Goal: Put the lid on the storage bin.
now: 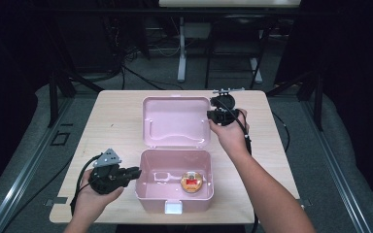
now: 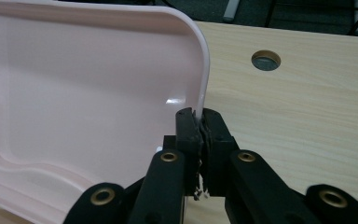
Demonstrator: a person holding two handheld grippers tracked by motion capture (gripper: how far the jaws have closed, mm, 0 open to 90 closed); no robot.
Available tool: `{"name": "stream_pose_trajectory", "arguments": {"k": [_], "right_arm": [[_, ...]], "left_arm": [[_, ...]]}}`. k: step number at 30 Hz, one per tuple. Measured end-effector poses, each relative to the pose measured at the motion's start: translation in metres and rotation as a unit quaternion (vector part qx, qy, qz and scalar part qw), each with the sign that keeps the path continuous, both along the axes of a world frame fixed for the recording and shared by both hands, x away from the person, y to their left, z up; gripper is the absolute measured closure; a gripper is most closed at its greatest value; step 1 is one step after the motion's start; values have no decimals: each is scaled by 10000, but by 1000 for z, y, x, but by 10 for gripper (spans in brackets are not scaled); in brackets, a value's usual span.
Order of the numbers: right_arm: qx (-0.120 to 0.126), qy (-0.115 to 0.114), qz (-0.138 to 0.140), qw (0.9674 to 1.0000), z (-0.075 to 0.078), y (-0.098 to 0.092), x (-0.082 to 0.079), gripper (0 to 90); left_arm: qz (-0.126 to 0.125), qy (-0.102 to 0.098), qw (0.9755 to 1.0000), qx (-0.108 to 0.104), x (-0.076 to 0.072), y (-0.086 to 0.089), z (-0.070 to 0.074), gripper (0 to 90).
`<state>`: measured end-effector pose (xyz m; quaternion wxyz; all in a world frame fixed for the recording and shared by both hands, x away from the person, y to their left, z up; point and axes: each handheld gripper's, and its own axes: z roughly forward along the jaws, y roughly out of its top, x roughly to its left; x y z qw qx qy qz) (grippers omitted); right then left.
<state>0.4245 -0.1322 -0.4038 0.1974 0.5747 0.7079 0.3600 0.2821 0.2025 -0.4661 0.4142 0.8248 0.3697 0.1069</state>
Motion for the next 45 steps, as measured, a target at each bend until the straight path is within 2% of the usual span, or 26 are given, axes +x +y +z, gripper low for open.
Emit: {"name": "stream_pose_trajectory", "arguments": {"k": [6,13,17,22,37,45], "right_arm": [[62,-132,22,9999,4,-1,-8,871],[19,-265,54,9996,7,-1,-14,872],[-130,-406,106,9990,8,0,-20,870],[-68,-532,123,9985,10,-1,-28,871],[168,-958,328,9947,12,-7,-52,872],[96,-1185,437,9919,12,-8,-63,872]], "left_arm": [[15,-4,10000,-19,0,0,0,801],[25,10,10000,-25,0,0,0,801],[16,51,10000,-45,1,1,0,801],[31,57,10000,-41,0,0,0,801],[91,88,9999,-110,1,1,-1,801],[88,190,9998,-72,4,0,2,802]]}}
